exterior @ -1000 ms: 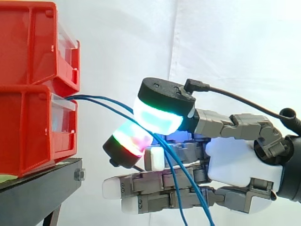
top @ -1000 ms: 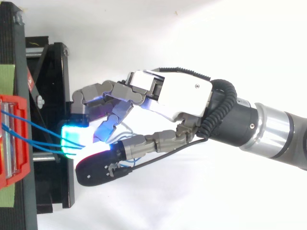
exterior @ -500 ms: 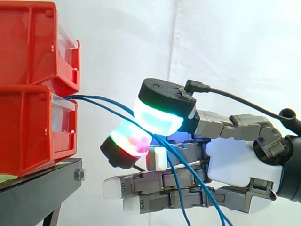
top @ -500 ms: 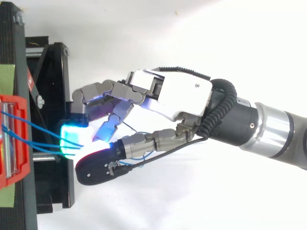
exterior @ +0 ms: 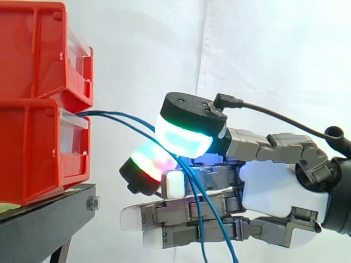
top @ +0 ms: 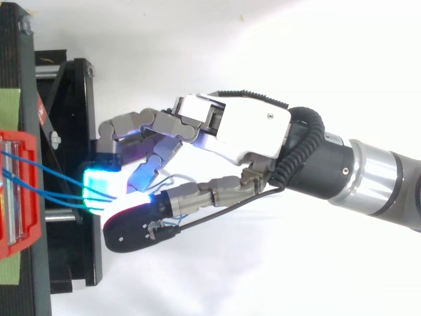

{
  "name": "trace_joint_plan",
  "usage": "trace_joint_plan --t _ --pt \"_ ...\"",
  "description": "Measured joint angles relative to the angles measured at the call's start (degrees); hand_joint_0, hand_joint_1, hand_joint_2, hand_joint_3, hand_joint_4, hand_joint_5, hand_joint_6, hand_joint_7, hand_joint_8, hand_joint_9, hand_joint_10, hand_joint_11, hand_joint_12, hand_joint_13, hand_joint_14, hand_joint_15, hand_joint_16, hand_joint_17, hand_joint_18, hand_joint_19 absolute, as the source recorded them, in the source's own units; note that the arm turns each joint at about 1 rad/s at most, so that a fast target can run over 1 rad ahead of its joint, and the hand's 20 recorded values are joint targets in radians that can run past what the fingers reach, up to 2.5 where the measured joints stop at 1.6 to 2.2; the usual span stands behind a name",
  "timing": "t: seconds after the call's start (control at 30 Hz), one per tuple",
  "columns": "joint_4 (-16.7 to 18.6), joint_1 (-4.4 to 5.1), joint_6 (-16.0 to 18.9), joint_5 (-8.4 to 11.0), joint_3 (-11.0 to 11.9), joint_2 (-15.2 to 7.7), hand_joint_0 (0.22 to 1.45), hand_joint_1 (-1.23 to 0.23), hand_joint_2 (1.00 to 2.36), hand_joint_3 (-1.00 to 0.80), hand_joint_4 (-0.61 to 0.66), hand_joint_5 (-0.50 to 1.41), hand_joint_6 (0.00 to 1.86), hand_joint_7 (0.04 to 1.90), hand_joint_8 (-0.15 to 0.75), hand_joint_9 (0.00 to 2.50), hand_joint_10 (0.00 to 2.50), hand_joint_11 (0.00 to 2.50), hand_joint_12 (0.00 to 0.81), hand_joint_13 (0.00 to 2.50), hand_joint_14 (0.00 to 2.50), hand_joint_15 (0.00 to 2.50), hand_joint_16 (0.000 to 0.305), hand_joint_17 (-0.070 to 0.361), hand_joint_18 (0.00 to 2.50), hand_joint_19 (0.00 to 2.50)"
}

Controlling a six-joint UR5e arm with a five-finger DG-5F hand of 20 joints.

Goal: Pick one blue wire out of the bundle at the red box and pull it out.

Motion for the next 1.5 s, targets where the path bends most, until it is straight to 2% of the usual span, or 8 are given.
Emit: trace_joint_plan --t 0.13,0.47,0.53,0.63,0.8,1.13,1.3,1.5 --pt "0.03 0.00 -0.06 0.00 0.00 0.00 0.95 -0.71 1.02 -0.18 -0.07 0.01 0.55 1.52 0.089 1.12 0.02 0.50 0.260 0.61 0.01 0.39 0.038 0.087 0.27 0.61" --pt "-0.03 0.01 -0.03 0.00 0.00 0.01 0.95 -0.77 1.02 -0.10 -0.11 -0.12 0.85 0.98 0.103 0.93 0.02 0.61 0.279 0.56 0.01 0.40 0.040 0.091 0.25 0.57" --pt "-0.05 0.00 0.01 0.00 0.00 0.00 0.95 -0.77 1.02 -0.12 -0.10 -0.10 0.81 1.02 0.098 0.94 0.02 0.57 0.276 0.55 0.01 0.39 0.040 0.091 0.24 0.57" --pt "-0.05 0.01 0.01 0.00 0.00 0.03 0.95 -0.75 1.02 -0.15 -0.01 0.00 0.52 1.48 0.072 0.96 0.01 0.40 0.261 0.53 0.01 0.35 0.040 0.090 0.22 0.57" --pt "-0.05 0.01 -0.02 0.00 0.00 0.03 0.96 -0.73 1.02 -0.23 -0.03 0.04 0.50 1.27 0.011 0.86 0.00 0.05 0.232 0.39 0.01 0.20 0.037 0.083 0.11 0.50" --pt "-0.09 0.00 0.12 -0.08 0.00 0.02 0.95 -0.80 1.02 -0.20 -0.08 0.02 0.50 1.52 0.056 0.51 0.00 0.00 0.253 0.13 0.00 0.09 0.035 0.080 0.00 0.25" --pt "-0.07 0.01 0.06 -0.09 0.00 0.03 0.84 -0.90 1.01 -0.13 0.03 -0.11 0.74 1.00 0.105 0.39 0.00 0.08 0.286 0.09 0.00 0.08 0.041 0.092 0.00 0.11" --pt "-0.06 0.01 -0.03 -0.09 0.00 0.01 0.62 -0.87 1.01 -0.28 0.14 -0.15 0.76 0.88 0.160 0.37 0.01 0.20 0.314 0.06 0.00 0.09 0.050 0.112 0.00 0.05"
